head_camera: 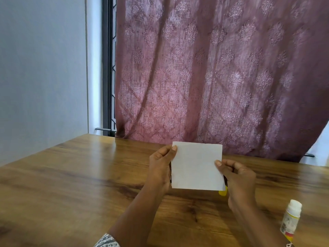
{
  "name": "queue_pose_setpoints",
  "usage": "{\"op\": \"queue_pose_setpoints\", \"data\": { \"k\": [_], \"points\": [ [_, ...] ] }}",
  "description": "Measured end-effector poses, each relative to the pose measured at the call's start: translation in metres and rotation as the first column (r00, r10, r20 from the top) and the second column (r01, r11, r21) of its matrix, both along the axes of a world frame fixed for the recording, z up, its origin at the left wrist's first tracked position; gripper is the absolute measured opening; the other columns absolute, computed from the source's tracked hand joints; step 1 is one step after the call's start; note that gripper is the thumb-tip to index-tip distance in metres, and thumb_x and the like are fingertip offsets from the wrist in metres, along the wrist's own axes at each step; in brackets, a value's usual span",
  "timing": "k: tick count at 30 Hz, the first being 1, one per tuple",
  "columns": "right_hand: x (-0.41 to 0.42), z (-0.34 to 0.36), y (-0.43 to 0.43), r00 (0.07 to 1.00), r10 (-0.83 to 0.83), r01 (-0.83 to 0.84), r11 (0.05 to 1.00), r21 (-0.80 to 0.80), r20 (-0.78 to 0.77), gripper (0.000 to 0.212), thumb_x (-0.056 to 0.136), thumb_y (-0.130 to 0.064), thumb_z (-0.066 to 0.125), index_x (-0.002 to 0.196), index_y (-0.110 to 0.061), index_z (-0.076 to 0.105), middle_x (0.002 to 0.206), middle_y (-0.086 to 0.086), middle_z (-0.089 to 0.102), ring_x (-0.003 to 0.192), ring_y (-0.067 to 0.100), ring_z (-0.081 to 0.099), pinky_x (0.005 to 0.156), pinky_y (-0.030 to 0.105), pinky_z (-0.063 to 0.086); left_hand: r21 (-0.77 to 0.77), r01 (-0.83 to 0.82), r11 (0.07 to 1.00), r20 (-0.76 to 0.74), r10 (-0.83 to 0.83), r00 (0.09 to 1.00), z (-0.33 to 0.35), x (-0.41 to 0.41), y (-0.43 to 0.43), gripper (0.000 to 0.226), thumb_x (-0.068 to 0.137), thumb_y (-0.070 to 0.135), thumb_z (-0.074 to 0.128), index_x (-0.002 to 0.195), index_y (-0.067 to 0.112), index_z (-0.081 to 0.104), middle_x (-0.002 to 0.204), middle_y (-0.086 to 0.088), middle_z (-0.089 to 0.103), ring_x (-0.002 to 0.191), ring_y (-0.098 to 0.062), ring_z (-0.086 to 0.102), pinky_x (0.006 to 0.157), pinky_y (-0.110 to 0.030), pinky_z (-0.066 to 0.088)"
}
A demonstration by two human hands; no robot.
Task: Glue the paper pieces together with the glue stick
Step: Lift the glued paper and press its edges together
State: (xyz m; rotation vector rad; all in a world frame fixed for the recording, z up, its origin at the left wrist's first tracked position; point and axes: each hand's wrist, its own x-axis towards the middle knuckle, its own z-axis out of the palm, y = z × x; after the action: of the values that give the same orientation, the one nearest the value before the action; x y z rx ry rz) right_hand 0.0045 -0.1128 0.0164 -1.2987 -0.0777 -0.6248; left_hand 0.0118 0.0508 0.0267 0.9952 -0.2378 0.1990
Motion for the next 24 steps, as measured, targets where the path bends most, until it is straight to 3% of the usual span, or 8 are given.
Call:
{"op": "queue_pose_setpoints", "data": {
  "k": [3, 9, 13, 21, 24],
  "points": [
    [-0.0016, 0.0014, 0.0010, 1.000, 0.004, -0.004, 1.000, -0.010, -0.005, 0.010, 0.076, 0.000, 0.065, 0.072, -0.008, 0.064, 0.059, 0.001, 0.061, 0.044, 0.001, 0.058, 0.044, 0.013, 0.050, 0.002, -0.008, 1.000, -0.001, 0.008, 1.000, -0.0011, 0.0010, 0.0003, 0.014, 0.089, 0.012, 0.054, 0.084, 0.009, 0.067, 0.072, -0.001, 0.072, 0.064, -0.014, 0.068, 0.054, -0.028, 0.056],
    [-0.0010, 0.0014, 0.0016, 0.999, 0.023, -0.026, 0.998, -0.063, -0.035, 0.013, 0.077, -0.001, 0.066, 0.072, -0.012, 0.062, 0.069, 0.008, 0.062, 0.063, 0.021, 0.058, 0.048, 0.018, 0.051, -0.010, -0.040, 0.999, 0.003, 0.040, 0.999, -0.0021, 0.0047, 0.0008, 0.016, 0.088, 0.012, 0.054, 0.083, 0.011, 0.069, 0.074, -0.002, 0.073, 0.066, -0.014, 0.068, 0.058, -0.030, 0.055],
    [-0.0003, 0.0000, 0.0008, 0.999, 0.027, -0.030, 0.996, -0.084, -0.039, 0.013, 0.077, -0.001, 0.066, 0.071, -0.012, 0.062, 0.070, 0.009, 0.060, 0.065, 0.022, 0.057, 0.048, 0.014, 0.050, -0.016, -0.044, 0.999, -0.002, 0.044, 0.999, -0.0029, 0.0042, 0.0012, 0.017, 0.088, 0.013, 0.055, 0.078, 0.013, 0.069, 0.072, -0.002, 0.073, 0.064, -0.014, 0.068, 0.056, -0.030, 0.055],
    [0.0032, -0.0009, -0.0007, 0.997, 0.043, -0.050, 0.994, -0.101, -0.066, 0.013, 0.075, -0.001, 0.067, 0.070, -0.011, 0.061, 0.071, 0.009, 0.060, 0.069, 0.024, 0.057, 0.055, 0.022, 0.052, -0.011, -0.051, 0.999, 0.002, 0.051, 0.999, -0.0010, 0.0022, 0.0015, 0.015, 0.088, 0.011, 0.055, 0.079, 0.011, 0.067, 0.065, 0.001, 0.071, 0.058, -0.011, 0.067, 0.052, -0.026, 0.055],
    [0.0038, -0.0004, -0.0010, 0.996, 0.041, -0.048, 0.993, -0.110, -0.073, 0.013, 0.074, 0.000, 0.068, 0.069, -0.010, 0.061, 0.070, 0.010, 0.057, 0.066, 0.022, 0.052, 0.052, 0.019, 0.048, -0.017, -0.049, 0.999, -0.007, 0.049, 0.999, -0.0013, 0.0028, 0.0020, 0.014, 0.087, 0.011, 0.056, 0.080, 0.011, 0.068, 0.066, -0.001, 0.071, 0.059, -0.013, 0.067, 0.058, -0.031, 0.057]
  ]
}}
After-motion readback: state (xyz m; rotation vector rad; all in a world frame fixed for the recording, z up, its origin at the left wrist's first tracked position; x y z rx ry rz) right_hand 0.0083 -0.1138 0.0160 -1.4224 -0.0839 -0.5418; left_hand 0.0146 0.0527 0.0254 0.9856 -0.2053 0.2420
